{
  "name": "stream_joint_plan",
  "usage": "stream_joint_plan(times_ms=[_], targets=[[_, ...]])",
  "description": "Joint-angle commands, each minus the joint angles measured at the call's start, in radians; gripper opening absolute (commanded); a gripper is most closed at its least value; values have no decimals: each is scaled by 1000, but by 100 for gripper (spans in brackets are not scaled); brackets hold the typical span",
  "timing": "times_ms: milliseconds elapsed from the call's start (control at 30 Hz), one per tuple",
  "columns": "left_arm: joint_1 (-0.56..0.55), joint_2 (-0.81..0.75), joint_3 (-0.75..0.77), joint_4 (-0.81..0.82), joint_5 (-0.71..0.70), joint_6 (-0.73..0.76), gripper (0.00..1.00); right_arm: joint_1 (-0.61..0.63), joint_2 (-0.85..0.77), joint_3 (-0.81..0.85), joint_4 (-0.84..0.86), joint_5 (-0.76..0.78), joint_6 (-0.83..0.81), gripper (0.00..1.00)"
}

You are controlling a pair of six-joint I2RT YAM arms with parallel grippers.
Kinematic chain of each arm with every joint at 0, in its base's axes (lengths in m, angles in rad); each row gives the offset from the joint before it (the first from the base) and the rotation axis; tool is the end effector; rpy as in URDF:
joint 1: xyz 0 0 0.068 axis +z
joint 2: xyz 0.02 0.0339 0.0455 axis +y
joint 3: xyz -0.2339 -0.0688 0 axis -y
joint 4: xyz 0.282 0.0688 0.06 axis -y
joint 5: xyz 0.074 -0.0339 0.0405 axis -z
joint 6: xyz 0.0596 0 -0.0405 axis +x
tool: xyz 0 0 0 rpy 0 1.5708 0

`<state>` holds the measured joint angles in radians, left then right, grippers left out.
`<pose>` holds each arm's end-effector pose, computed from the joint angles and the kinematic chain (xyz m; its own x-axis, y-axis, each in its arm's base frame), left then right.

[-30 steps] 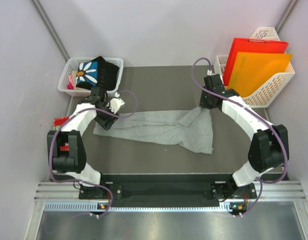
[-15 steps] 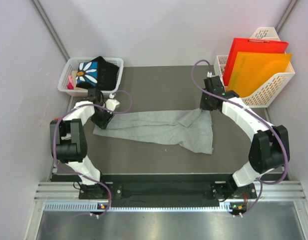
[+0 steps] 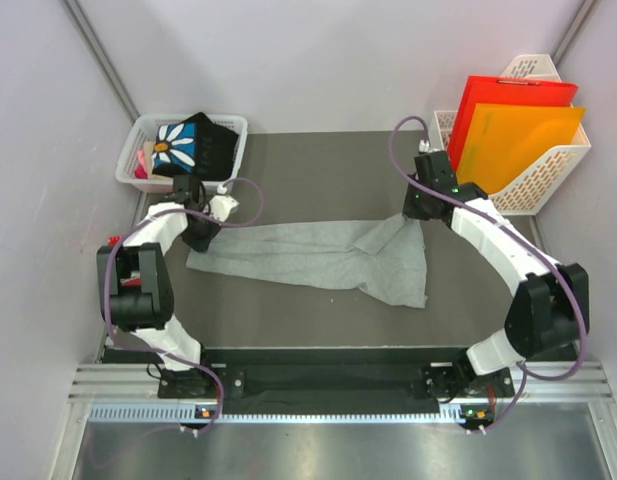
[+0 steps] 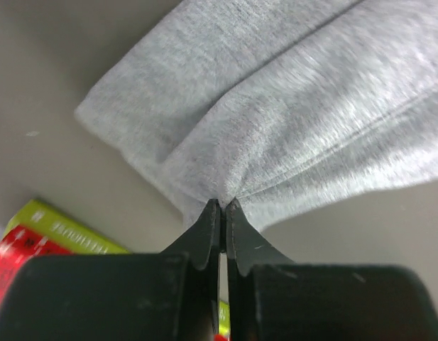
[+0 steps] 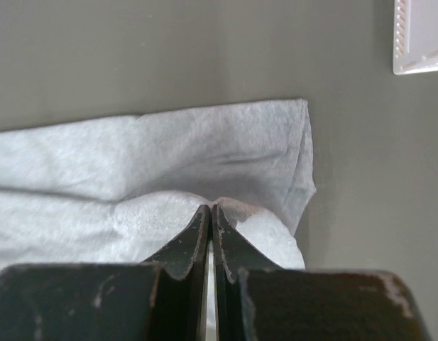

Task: Fold and stack the t-shirts
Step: Fold the other side of the tshirt into a rectangle

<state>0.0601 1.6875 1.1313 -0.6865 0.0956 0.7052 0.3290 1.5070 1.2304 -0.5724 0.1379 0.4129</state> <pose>0.3611 0.0160 0.1217 -0.7384 0.6020 -0.3039 0.5904 0.7949 0.1401 0.3629 0.1152 0.2278 -0.7446 0.1658 -0.6466 0.0706 0.9828 0.1706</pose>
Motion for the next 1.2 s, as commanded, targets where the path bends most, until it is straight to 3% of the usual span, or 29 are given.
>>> stream_joint_plan(times_ms=[0,333,567,800,1167], targets=[[10,-196,-5,-77,46,10,0,8,-217,-28,-15,-41,18,0],[10,-707,-181,-306,104,51,0,79,-720,-250,-236,-106,95,0],[12,-847,-347,-348,67,57,0,81,-898,-295,-386,-118,132,0],[10,-757,-392,-213,16,51,0,81,-823,-267,-341,-90,115,0],[41,-393,-274,99,-137,109,0,21,-412,-80,-133,2,41,0]])
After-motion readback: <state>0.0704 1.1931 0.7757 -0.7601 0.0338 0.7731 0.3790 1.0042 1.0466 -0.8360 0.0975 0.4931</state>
